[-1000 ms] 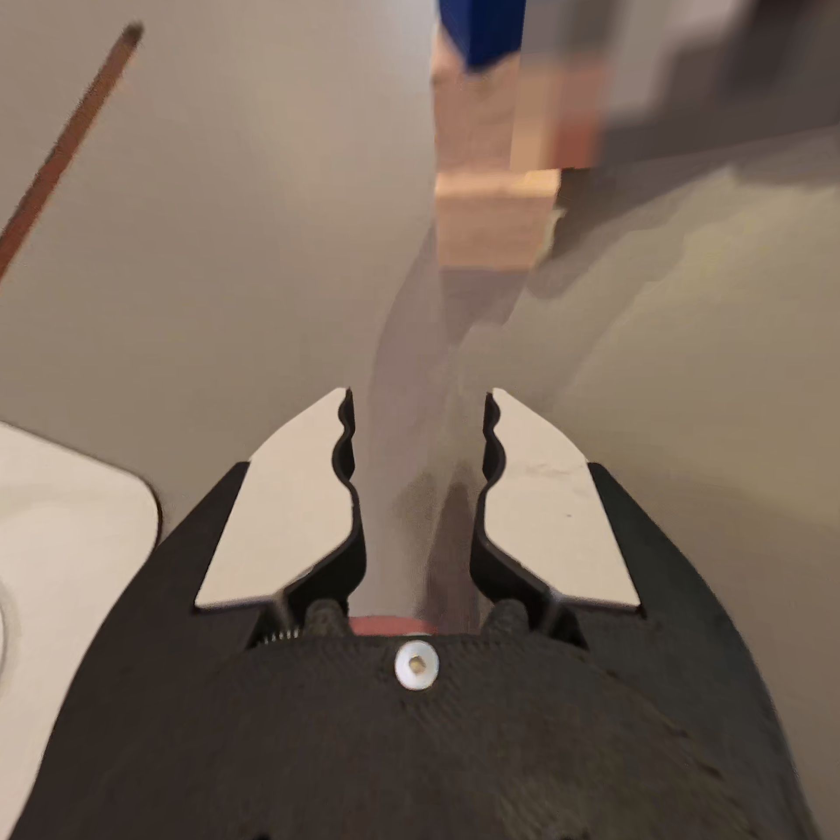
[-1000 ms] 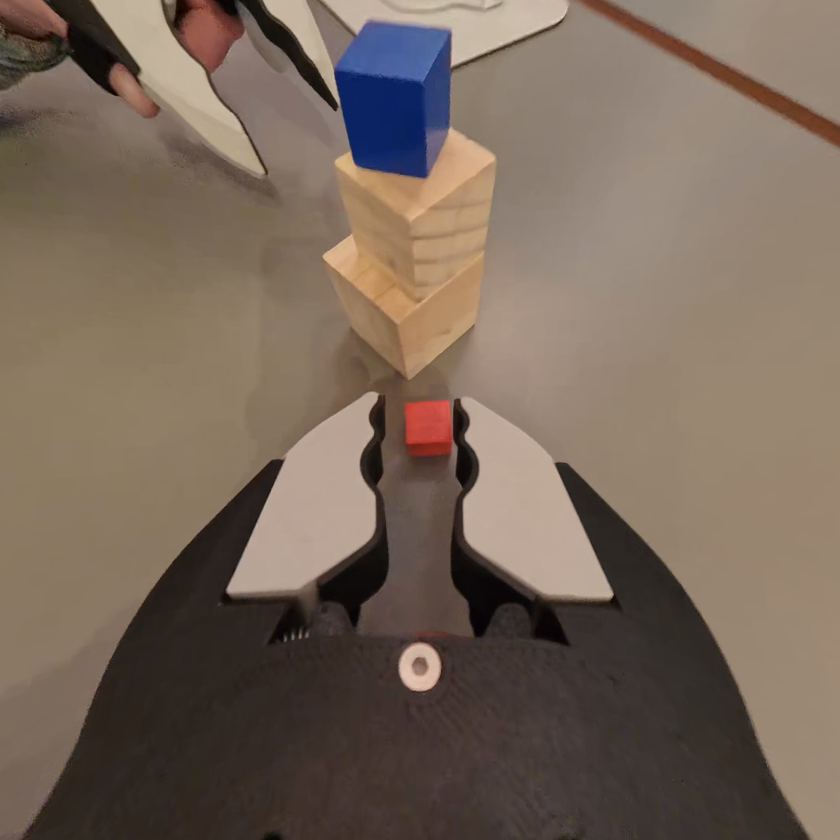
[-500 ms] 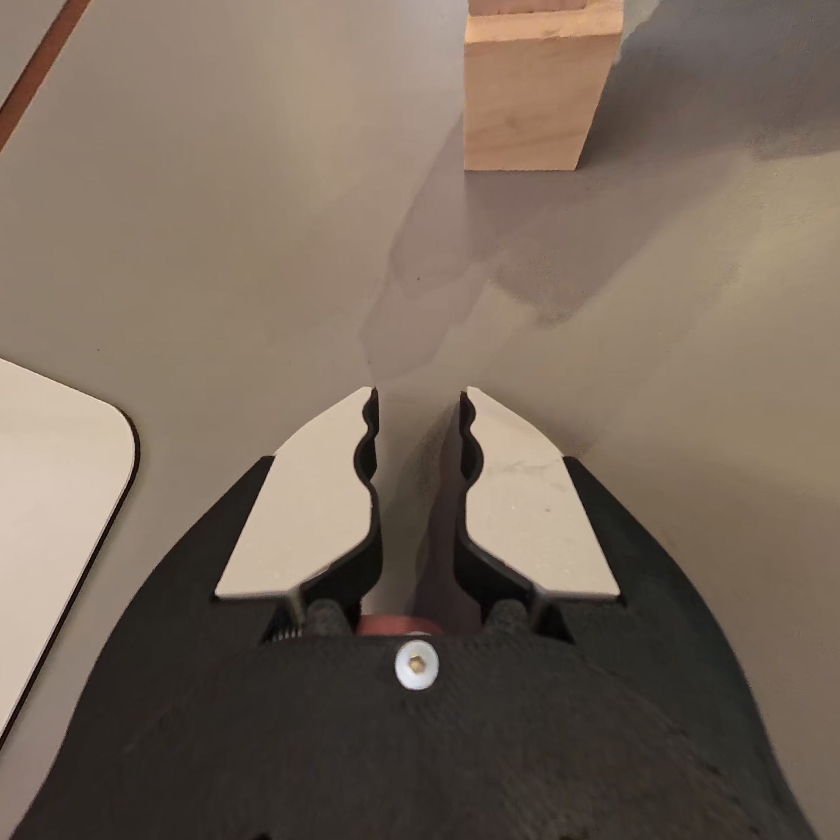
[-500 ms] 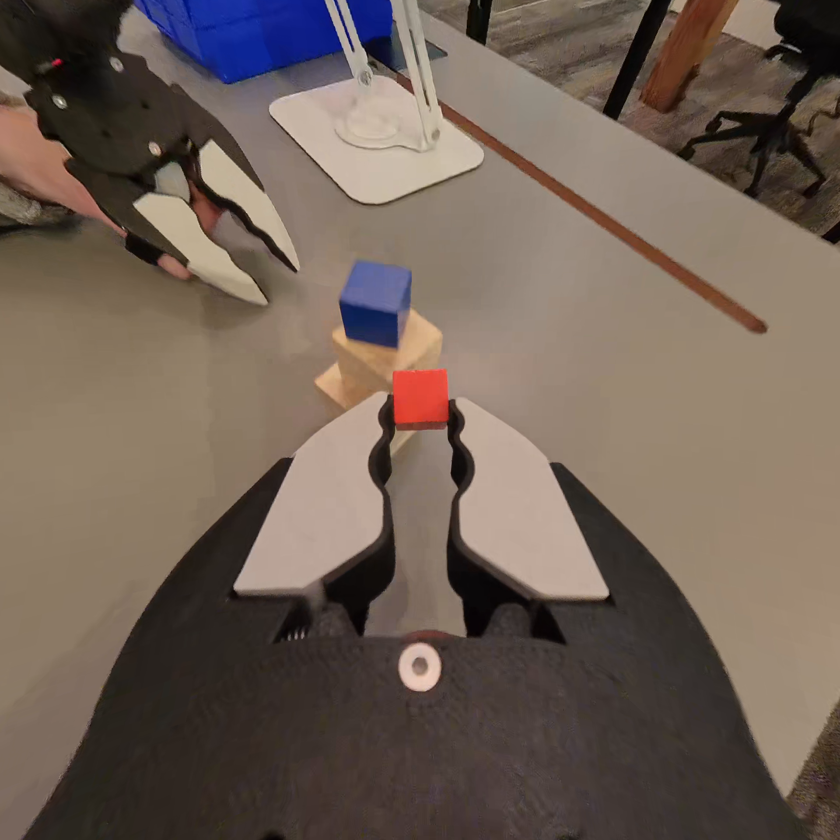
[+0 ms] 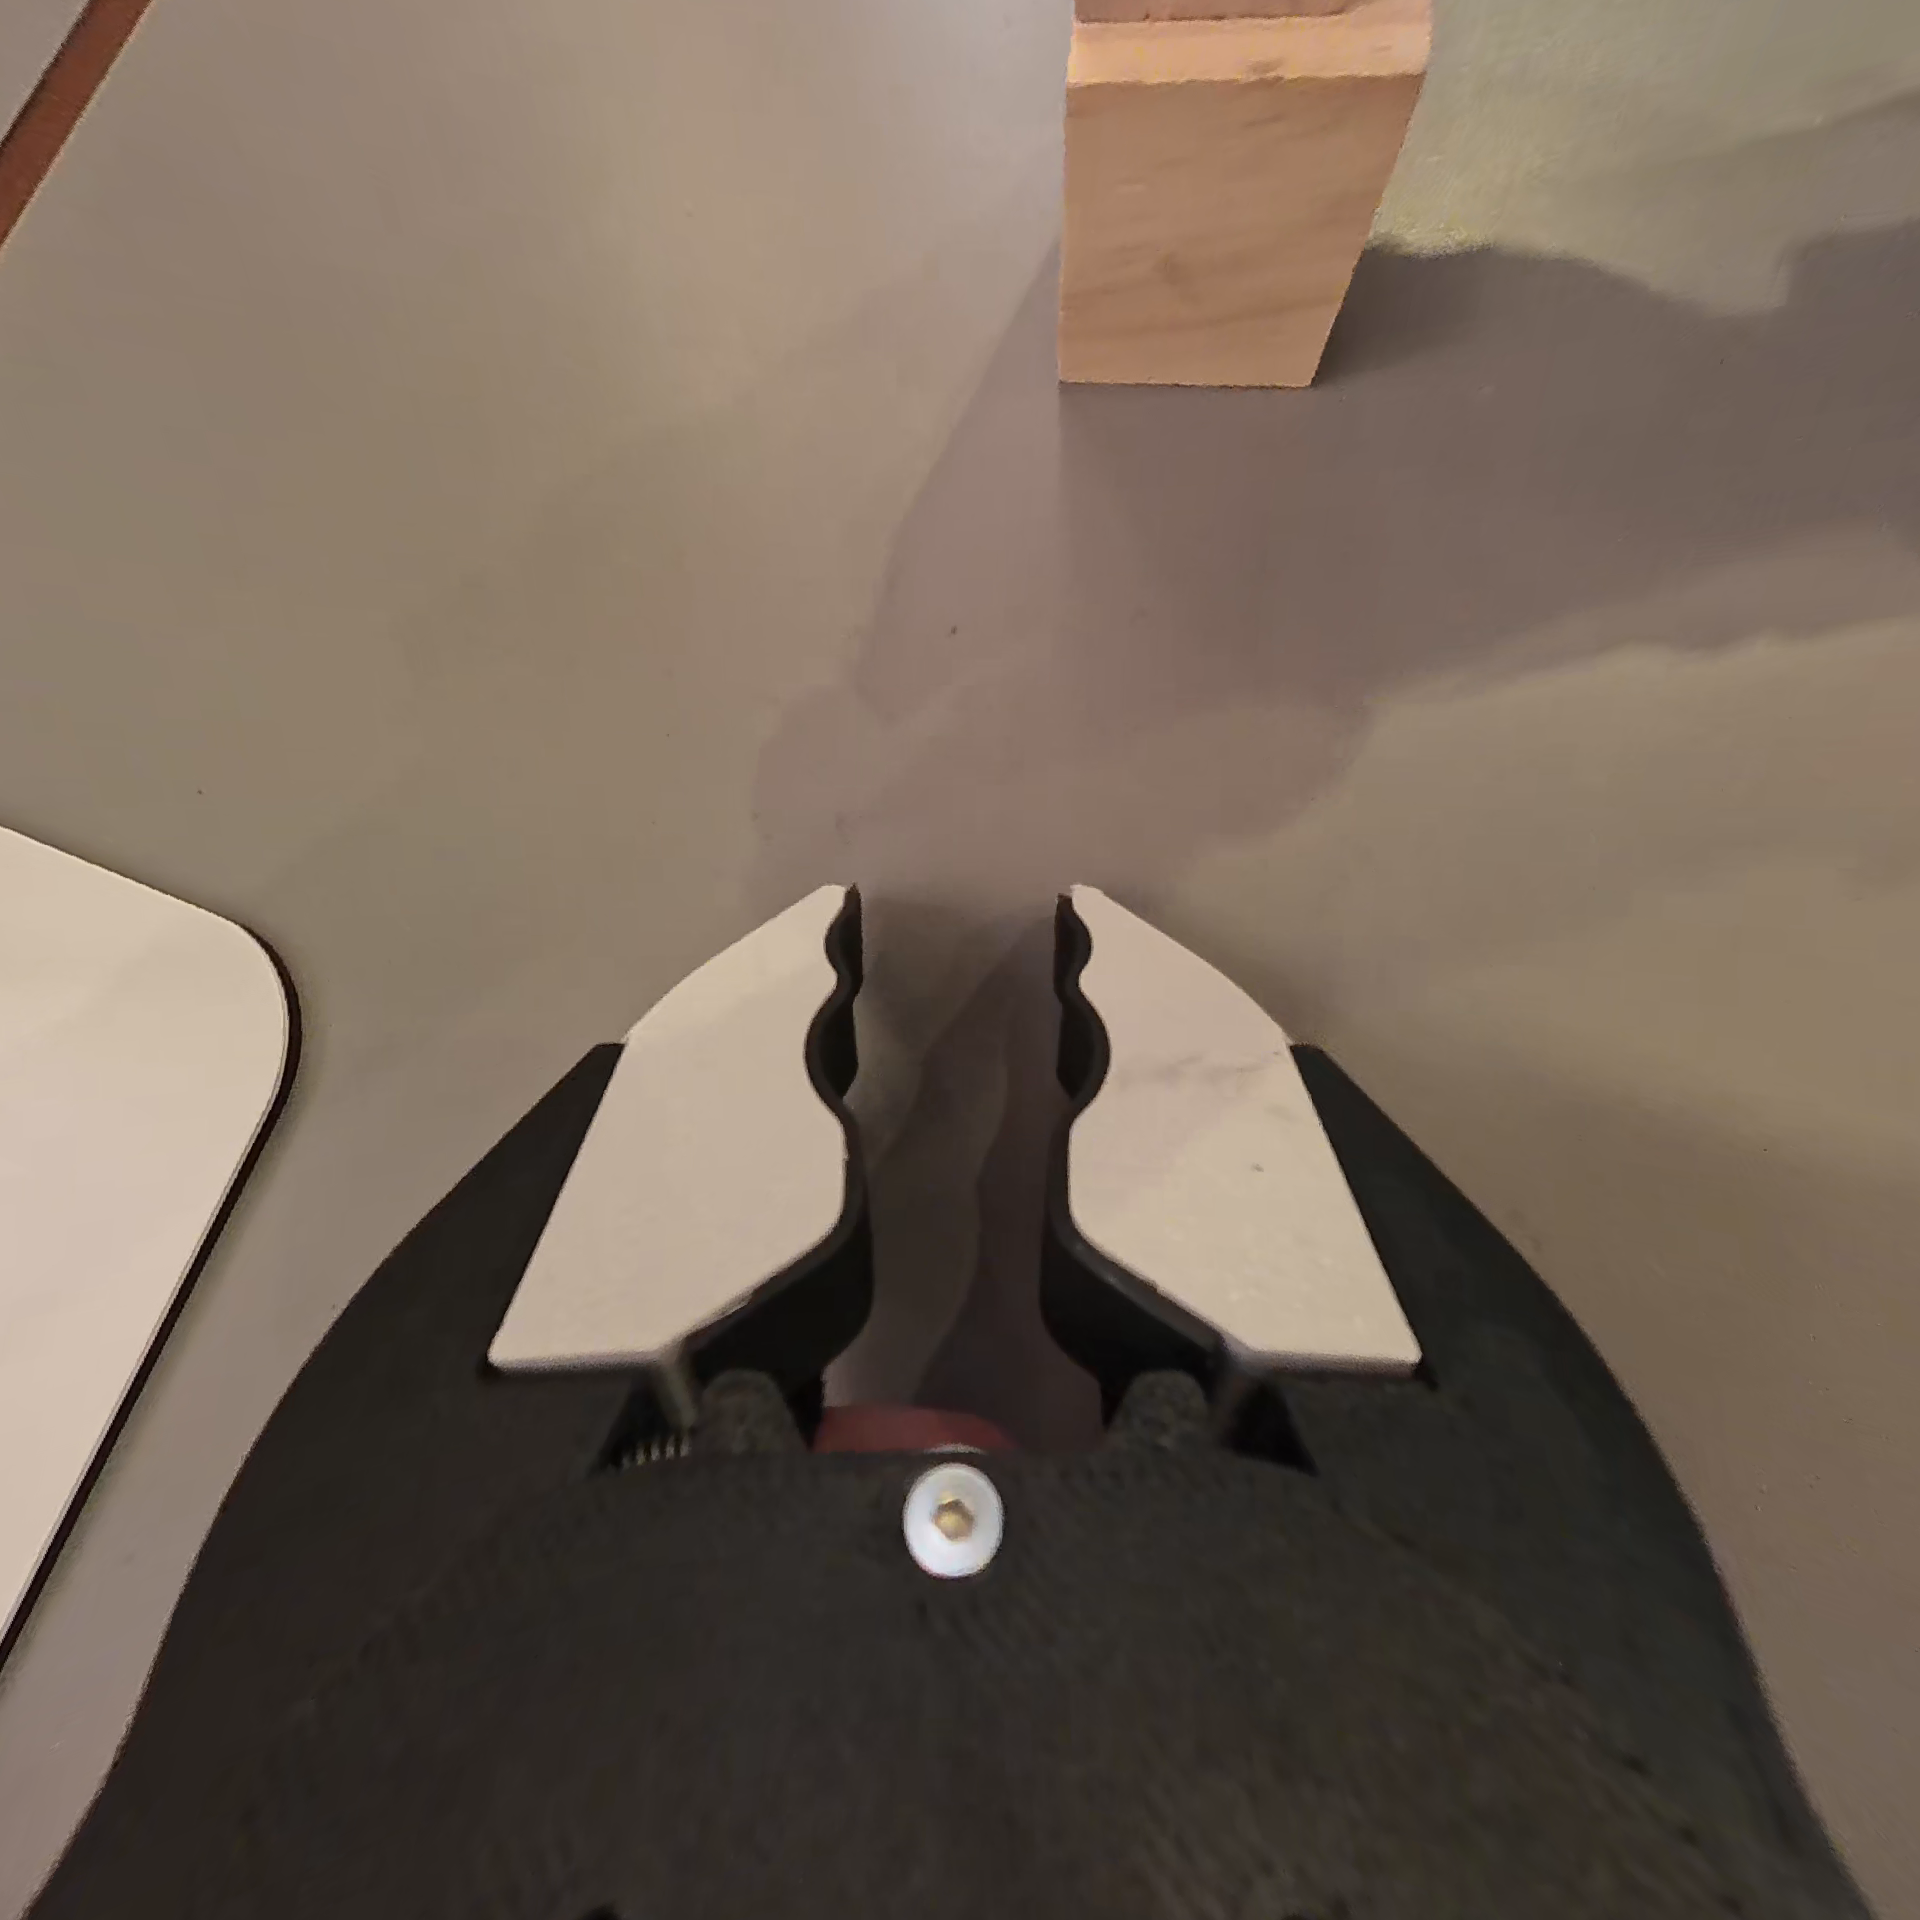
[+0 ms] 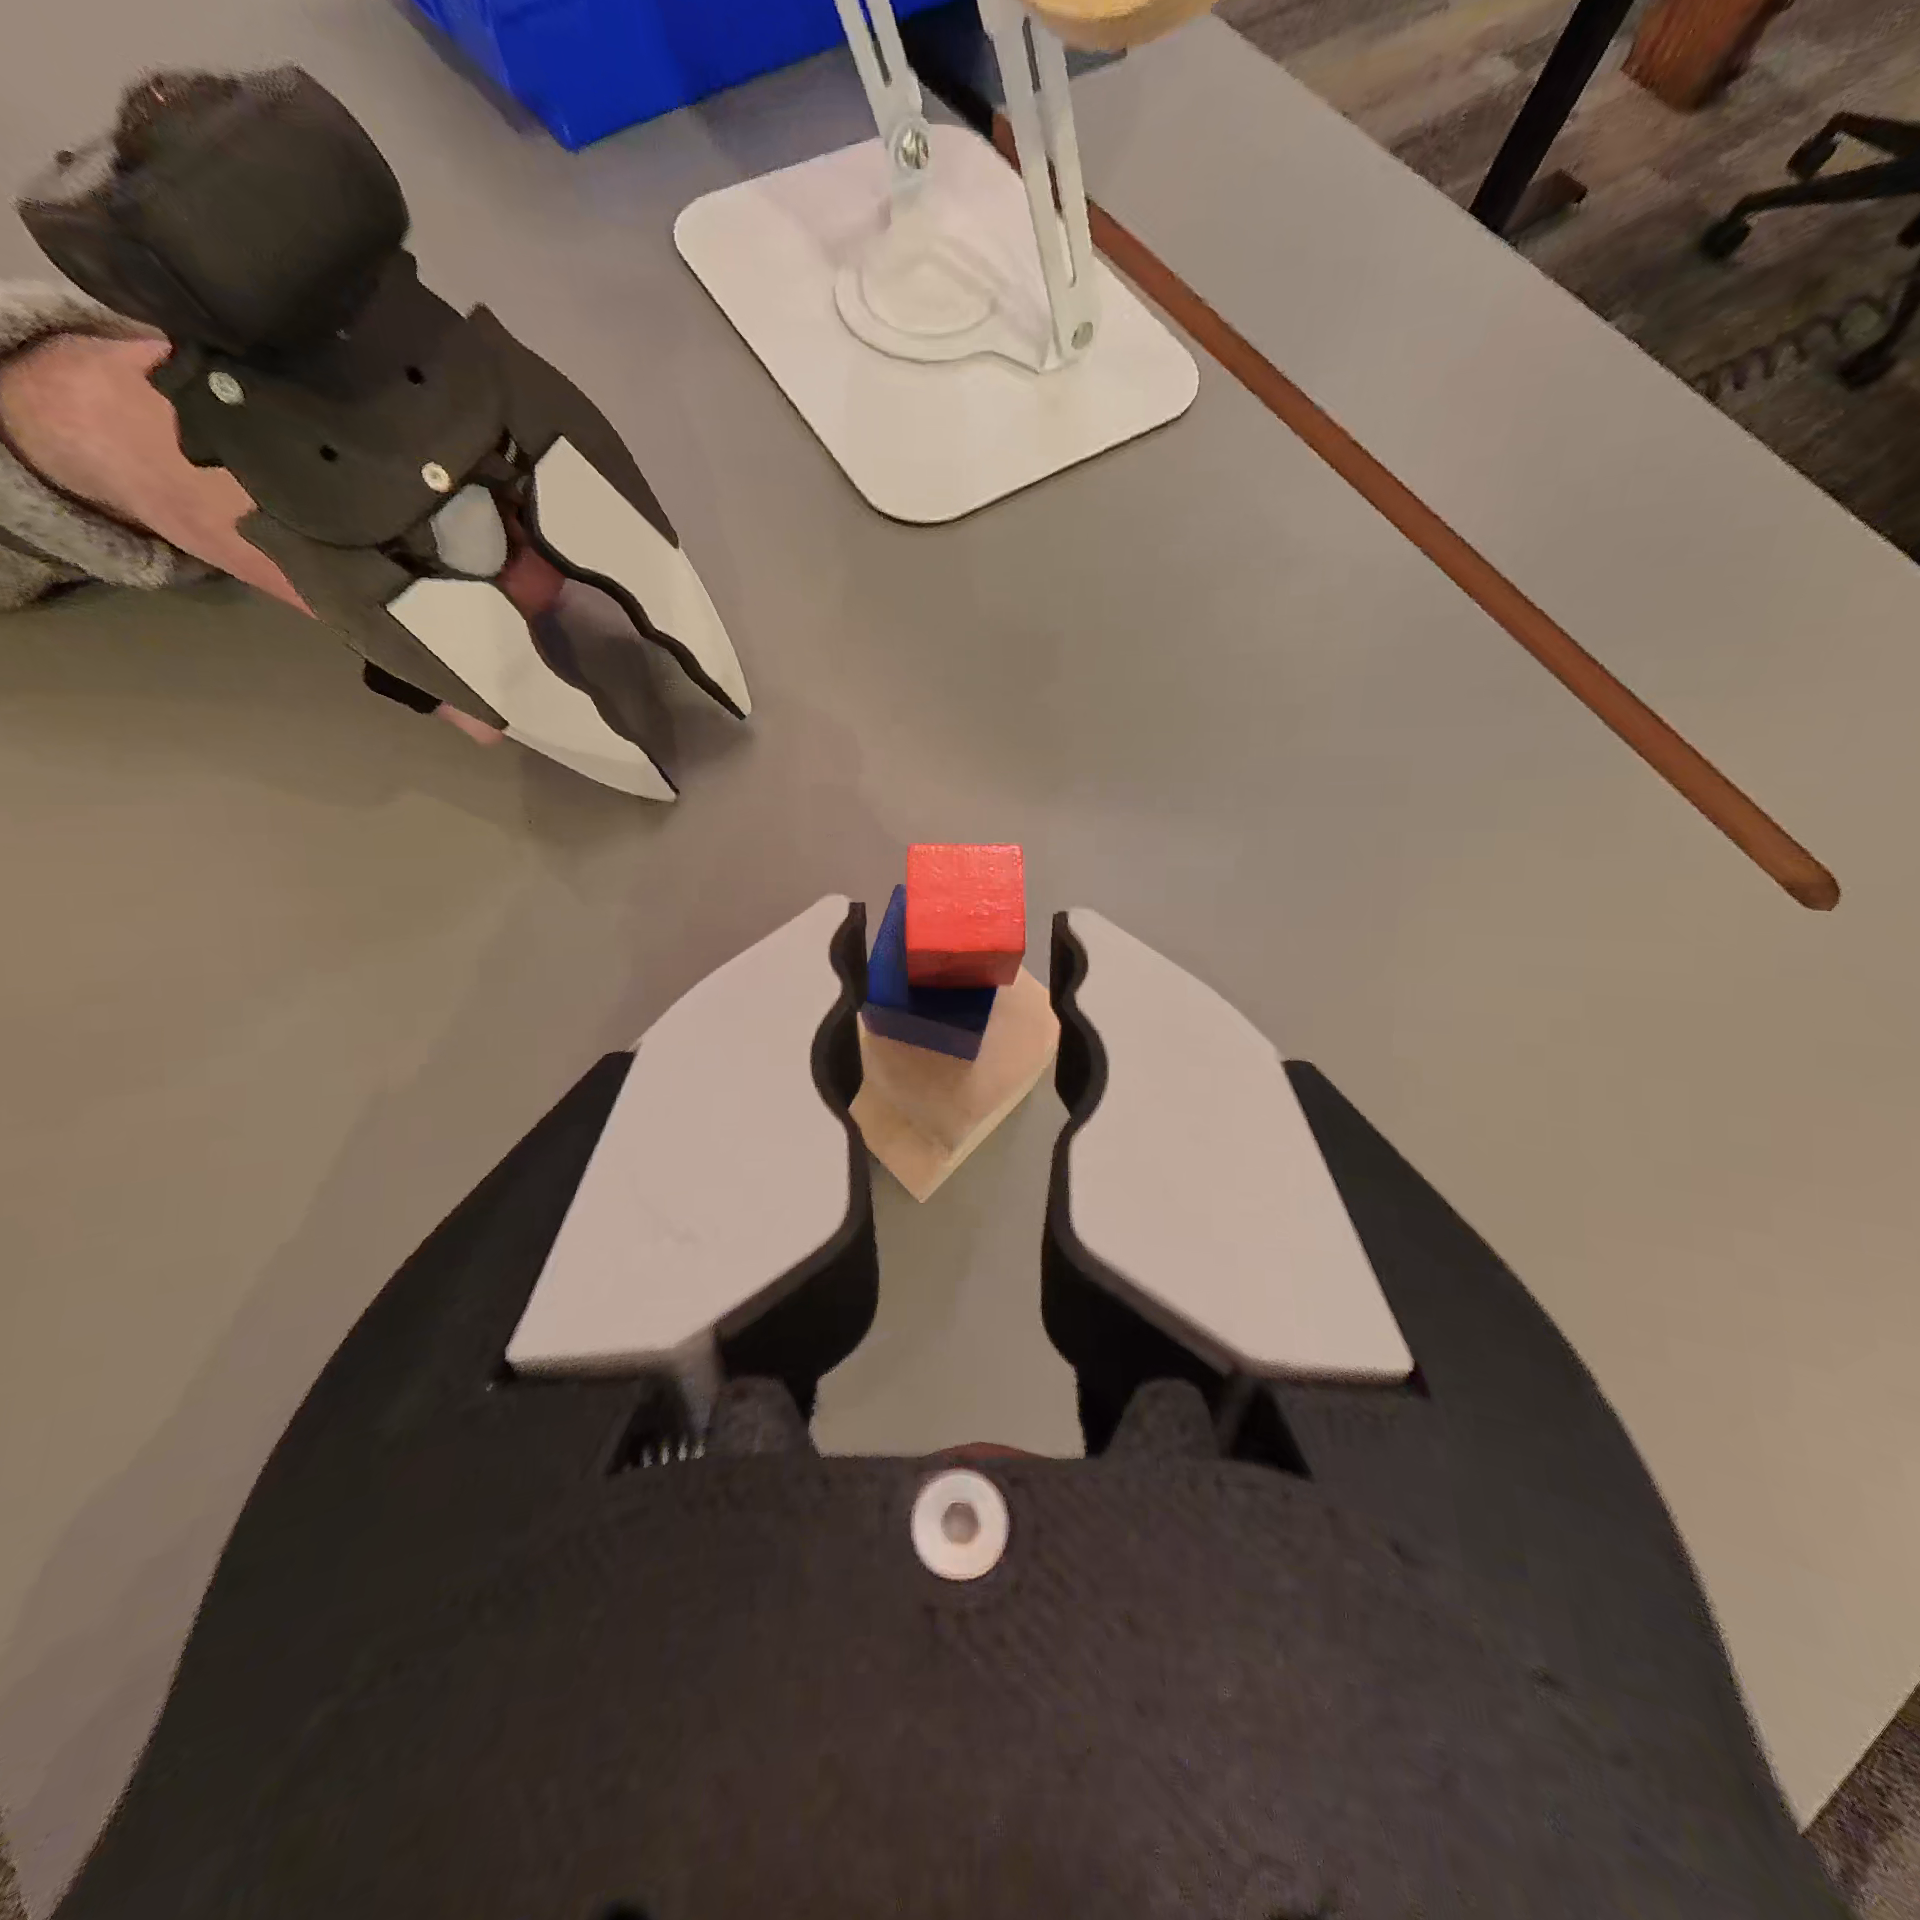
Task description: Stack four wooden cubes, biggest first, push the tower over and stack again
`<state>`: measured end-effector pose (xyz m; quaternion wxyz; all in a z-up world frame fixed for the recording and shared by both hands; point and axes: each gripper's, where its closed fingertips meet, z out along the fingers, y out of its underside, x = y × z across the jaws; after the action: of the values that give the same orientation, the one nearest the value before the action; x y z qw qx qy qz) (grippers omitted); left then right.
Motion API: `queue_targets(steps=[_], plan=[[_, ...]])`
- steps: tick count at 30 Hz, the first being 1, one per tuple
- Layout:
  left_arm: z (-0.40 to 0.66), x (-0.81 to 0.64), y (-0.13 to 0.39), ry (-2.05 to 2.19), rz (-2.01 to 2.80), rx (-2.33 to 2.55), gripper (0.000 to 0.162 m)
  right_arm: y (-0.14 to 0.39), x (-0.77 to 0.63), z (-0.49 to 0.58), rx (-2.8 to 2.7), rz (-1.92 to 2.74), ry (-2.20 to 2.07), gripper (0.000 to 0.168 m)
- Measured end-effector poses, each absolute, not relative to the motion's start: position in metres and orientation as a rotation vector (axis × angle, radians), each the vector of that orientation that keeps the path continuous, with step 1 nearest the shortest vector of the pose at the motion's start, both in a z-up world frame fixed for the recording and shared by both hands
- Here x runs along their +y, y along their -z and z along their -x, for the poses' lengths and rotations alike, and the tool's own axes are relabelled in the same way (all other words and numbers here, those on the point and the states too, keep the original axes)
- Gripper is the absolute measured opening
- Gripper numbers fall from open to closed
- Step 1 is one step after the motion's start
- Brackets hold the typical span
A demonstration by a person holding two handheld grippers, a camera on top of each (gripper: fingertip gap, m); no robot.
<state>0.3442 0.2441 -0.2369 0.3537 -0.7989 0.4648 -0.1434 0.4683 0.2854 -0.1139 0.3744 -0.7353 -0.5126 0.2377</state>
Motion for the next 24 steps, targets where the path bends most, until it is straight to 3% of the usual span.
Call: queue_targets(steps=[6, 8, 9, 20, 24], plan=[[-0.338, 0.247, 0.231, 0.35, 2.04, 1.153, 0.027, 0.106, 0.287, -0.508, -1.138, 1.808, -0.534, 0.03], [-0.335, 0.244, 0.228, 0.367, 2.02, 1.147, 0.001, 0.12, 0.293, -0.528, -1.082, 1.826, -0.494, 0.01], [-0.331, 0.243, 0.228, 0.371, 2.027, 1.144, 0.0, 0.13, 0.298, -0.54, -1.049, 1.851, -0.459, 0.0], [-0.255, 0.243, 0.225, 0.155, 2.023, 1.011, 0.0, 0.222, 0.321, -0.606, -0.903, 2.095, -0.246, 0.0], [-0.214, 0.246, 0.222, 0.081, 2.038, 0.907, 0.0, 0.229, 0.327, -0.618, -0.863, 2.116, -0.133, 0.0]])
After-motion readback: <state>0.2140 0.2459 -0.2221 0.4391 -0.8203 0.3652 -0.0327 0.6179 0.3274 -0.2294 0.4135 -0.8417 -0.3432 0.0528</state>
